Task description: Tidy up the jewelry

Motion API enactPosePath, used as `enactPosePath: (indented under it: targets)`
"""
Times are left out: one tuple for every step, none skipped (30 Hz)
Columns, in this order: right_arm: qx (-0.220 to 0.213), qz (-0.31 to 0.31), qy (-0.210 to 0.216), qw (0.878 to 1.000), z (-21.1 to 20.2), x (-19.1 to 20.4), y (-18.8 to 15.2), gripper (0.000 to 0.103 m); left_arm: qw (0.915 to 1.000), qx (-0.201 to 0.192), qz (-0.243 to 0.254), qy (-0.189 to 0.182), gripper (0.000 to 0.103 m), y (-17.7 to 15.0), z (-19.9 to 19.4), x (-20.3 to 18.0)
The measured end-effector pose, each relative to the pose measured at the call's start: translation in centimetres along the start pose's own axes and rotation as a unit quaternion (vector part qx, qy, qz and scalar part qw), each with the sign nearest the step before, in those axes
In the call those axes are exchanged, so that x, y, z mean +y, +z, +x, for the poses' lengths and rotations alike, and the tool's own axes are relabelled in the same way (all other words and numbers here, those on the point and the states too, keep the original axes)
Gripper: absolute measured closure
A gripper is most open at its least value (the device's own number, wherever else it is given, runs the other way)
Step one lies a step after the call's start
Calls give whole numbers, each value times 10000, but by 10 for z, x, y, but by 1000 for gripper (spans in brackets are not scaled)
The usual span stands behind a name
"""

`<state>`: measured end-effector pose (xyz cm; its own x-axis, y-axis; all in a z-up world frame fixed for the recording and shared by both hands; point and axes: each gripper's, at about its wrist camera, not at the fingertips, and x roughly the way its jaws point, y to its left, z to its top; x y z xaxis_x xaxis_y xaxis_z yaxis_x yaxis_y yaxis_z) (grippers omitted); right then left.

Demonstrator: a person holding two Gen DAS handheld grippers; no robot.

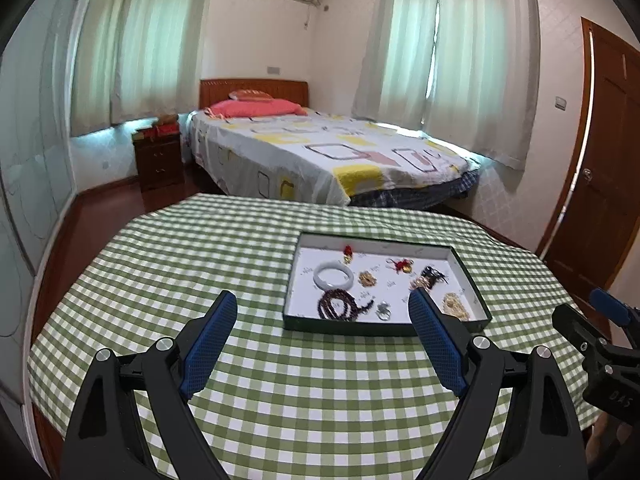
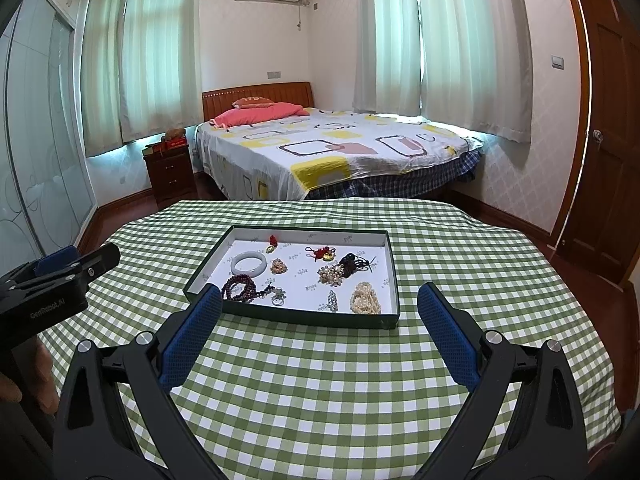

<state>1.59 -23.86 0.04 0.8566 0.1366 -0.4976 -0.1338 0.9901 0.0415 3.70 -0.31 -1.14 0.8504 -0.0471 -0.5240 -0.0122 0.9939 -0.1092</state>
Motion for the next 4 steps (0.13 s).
enactPosePath:
  targets:
    - [9,5,-3,10000,1,0,0,7,10000,37,2,25,18,-1,2,1]
    - [30,12,-6,10000,2,-1,-1,7,10000,80,-2,59,18,-2,5,2]
    - [46,18,-4,10000,4,-2,-1,7,9999,115,-14,60,18,-3,7,3]
    - [67,25,1,10000,5,-2,-2,7,9998,178,-41,40,18,-4,11,4]
